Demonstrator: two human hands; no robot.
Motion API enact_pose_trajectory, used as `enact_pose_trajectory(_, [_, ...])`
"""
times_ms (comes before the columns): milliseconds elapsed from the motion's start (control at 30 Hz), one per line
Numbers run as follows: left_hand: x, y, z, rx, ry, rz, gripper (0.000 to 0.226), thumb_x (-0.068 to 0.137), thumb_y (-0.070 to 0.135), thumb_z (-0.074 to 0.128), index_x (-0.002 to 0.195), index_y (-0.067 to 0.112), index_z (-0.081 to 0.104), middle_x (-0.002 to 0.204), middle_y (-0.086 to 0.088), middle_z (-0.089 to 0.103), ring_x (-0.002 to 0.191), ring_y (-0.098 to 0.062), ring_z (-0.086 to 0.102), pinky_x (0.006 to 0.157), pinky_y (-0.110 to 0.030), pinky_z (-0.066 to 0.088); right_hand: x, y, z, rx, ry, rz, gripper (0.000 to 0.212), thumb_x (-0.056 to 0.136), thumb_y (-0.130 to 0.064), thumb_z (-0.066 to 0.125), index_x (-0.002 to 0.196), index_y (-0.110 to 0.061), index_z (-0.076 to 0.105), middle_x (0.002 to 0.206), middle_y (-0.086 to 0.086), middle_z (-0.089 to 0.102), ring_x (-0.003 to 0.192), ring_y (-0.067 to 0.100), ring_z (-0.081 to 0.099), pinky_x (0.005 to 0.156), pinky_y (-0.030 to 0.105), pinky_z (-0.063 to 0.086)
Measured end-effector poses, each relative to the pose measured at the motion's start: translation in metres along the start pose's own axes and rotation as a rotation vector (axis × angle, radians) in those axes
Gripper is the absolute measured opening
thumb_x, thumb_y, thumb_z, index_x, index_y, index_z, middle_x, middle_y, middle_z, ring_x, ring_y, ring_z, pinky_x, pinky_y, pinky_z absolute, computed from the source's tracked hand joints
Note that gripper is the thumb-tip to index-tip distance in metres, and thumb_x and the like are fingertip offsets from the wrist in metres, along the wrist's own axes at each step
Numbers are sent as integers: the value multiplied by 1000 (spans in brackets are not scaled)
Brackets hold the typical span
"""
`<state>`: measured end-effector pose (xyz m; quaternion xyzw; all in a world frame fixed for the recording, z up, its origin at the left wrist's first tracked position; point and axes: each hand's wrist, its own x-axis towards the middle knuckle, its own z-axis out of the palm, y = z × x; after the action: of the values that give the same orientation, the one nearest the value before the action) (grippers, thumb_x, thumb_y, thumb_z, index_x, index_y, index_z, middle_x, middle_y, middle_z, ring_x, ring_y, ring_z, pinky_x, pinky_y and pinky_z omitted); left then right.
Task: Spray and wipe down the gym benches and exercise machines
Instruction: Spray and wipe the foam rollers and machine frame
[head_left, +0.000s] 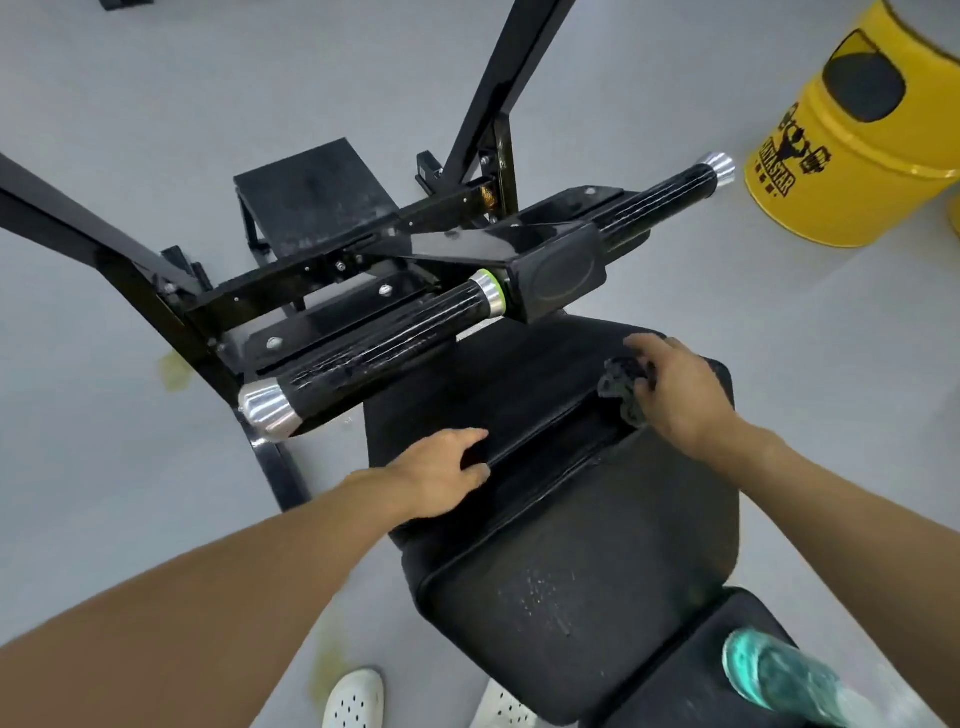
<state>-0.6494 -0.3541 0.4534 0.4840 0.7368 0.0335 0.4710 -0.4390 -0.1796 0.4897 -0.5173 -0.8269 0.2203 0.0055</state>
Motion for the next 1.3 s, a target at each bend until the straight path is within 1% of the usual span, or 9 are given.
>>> enact_pose_trajectory(167, [18, 6, 12, 230, -42, -58, 63, 107, 43, 40, 158, 45, 3, 169, -2, 5, 154, -28, 11, 119, -57, 22, 11, 22, 11, -521, -232, -189, 54, 100, -52, 42, 147, -25, 42, 140, 6, 38, 127, 33, 39, 105, 47, 35])
enact_pose_trajectory(333, [19, 1, 14, 218, -24, -71, 61, 107, 43, 39, 156, 50, 4, 169, 3, 5, 154, -26, 11, 118, -58, 23, 33, 33, 9, -381, -141, -334, 28, 97, -27, 57, 123, -18, 57, 117, 6, 56, 100, 30, 51, 88, 45, 48])
enact_pose_trajectory(433, [19, 2, 16, 220, -13, -79, 61, 107, 42, 39, 155, 51, 3, 169, 5, 5, 155, -24, 9, 118, -58, 23, 54, 52, 1, -403, 35, -162, 27, 97, -20, 55, 121, -15, 64, 112, 13, 58, 96, 38, 53, 87, 47, 48])
enact_pose_trajectory(533, [19, 3, 17, 229, 0, -80, 61, 107, 42, 38, 156, 50, 3, 169, 5, 5, 155, -24, 9, 118, -58, 23, 58, 43, 1, -412, -16, -53, 28, 99, -25, 50, 115, -11, 68, 113, 15, 60, 100, 37, 56, 90, 41, 47])
enact_pose_trajectory(633, [18, 3, 16, 207, 0, -79, 60, 107, 42, 39, 156, 50, 5, 169, 5, 5, 155, -24, 9, 118, -58, 21, 31, 2, 19, -322, -55, -179, 27, 98, -31, 52, 104, -12, 71, 110, 12, 62, 101, 34, 60, 88, 36, 46])
enact_pose_trajectory(800, [20, -2, 9, 136, -18, -74, 54, 109, 30, 31, 154, 54, 13, 168, 11, 6, 153, -23, 16, 119, -53, 24, -12, -21, 42, -219, -150, -436, 21, 96, -16, 53, 109, -15, 69, 106, 3, 57, 93, 28, 56, 87, 35, 46])
enact_pose_trajectory(1000, [22, -10, 10, 102, -24, -29, 57, 108, 25, 29, 153, 55, 13, 167, 12, 7, 154, -22, 14, 120, -51, 23, 25, 16, 36, -296, 72, -153, 28, 95, -10, 52, 115, -13, 71, 109, 14, 61, 96, 39, 57, 85, 44, 50])
enact_pose_trajectory(1167, [31, -24, 9, 0, 79, -38, 48, 104, 33, 47, 150, 43, 36, 154, 4, 45, 141, -23, 40, 115, -41, 35, -13, -24, 65, -228, 1, -241, 23, 91, -6, 53, 104, -6, 71, 103, 13, 60, 92, 38, 58, 80, 43, 52])
enact_pose_trajectory(1300, [33, -29, 3, -138, 95, -80, 49, 95, 4, 47, 135, 31, 57, 142, 5, 55, 132, -15, 50, 112, -25, 36, -34, -42, 69, -184, -76, -315, 24, 89, -3, 54, 104, -8, 71, 103, 11, 59, 91, 34, 58, 80, 42, 53])
